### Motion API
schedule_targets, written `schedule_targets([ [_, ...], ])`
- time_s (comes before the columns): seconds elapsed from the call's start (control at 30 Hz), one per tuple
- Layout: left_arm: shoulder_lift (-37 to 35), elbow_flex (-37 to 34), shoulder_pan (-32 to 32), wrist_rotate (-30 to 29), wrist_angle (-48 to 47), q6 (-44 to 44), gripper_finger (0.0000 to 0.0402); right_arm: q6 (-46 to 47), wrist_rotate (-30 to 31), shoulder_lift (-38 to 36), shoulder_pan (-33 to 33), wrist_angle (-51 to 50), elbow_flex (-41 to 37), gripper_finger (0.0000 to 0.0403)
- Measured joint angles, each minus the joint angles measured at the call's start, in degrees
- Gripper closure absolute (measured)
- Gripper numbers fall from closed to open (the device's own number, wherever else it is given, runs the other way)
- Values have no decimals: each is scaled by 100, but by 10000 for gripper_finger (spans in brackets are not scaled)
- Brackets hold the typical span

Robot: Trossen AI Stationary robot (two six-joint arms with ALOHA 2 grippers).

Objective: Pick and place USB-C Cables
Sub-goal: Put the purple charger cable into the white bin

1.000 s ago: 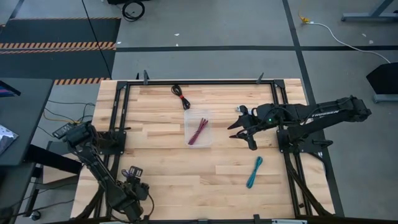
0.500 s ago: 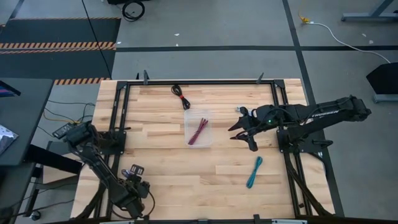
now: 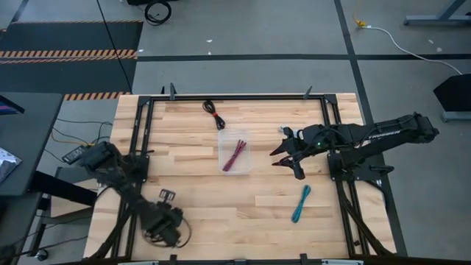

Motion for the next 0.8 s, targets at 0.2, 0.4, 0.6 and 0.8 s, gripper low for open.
schedule_targets([
  [0.2,23,383,1121,-849,-75,984,385,-177,386,0,0,459,-2,227],
  [0.4,20,1495,2047,-1473,-880,2561,385,-311,454,-4,0,824,-1,227],
  [0.6,12,2518,3025,-2130,-976,4294,385,-138,448,-4,0,708,-2,227],
  [0.8,9,2886,4138,-1940,-22,6313,385,390,152,-4,30,110,-2,227],
])
